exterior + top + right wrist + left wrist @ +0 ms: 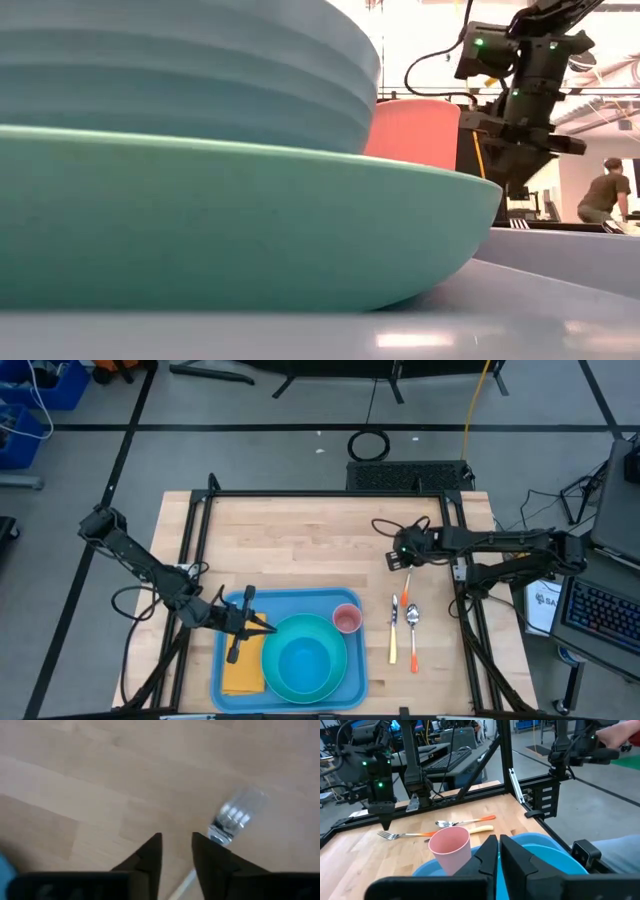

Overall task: Set up tray
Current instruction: Put the orange fork on the yellow table napkin

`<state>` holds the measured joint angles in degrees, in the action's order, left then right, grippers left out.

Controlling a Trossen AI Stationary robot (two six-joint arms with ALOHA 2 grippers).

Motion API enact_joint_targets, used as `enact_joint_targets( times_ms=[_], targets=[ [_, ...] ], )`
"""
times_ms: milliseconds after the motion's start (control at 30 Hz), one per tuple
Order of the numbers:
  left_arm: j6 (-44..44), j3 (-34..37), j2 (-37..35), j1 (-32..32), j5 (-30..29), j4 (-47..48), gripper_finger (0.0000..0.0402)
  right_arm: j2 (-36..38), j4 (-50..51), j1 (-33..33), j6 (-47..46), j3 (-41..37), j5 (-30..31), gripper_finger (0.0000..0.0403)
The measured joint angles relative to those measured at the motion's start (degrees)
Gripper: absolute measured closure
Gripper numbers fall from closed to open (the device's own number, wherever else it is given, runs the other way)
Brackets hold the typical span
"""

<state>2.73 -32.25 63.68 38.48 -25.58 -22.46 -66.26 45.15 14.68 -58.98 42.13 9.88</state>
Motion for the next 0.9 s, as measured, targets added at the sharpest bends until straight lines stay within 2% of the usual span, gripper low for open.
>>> enact_joint_targets(
  times_ms=[133,233,333,567,900],
  targets=[
    [-0.3,0.0,0.0,0.0,0.0,0.0,0.0381,0.0,7.1,0.0,-4.8,0.0,-2.4,0.0251],
    [-0.2,0.0,0.0,0.0,0.0,0.1,0.0394,-0.4,8.9,-0.1,-6.4,0.0,-2.7,0.0236],
    [-0.3,0.0,0.0,0.0,0.0,0.0,0.0397,-1.1,7.8,-0.7,-6.5,0.0,-2.9,0.0232],
    [-0.3,0.0,0.0,0.0,0.0,0.0,0.0373,-7.7,6.8,-1.4,-6.2,0.0,-5.5,0.0234],
    [-0.4,0.0,0.0,0.0,0.0,0.5,0.0371,-13.7,3.5,-1.2,-4.7,0.0,-5.9,0.0233]
  ],
)
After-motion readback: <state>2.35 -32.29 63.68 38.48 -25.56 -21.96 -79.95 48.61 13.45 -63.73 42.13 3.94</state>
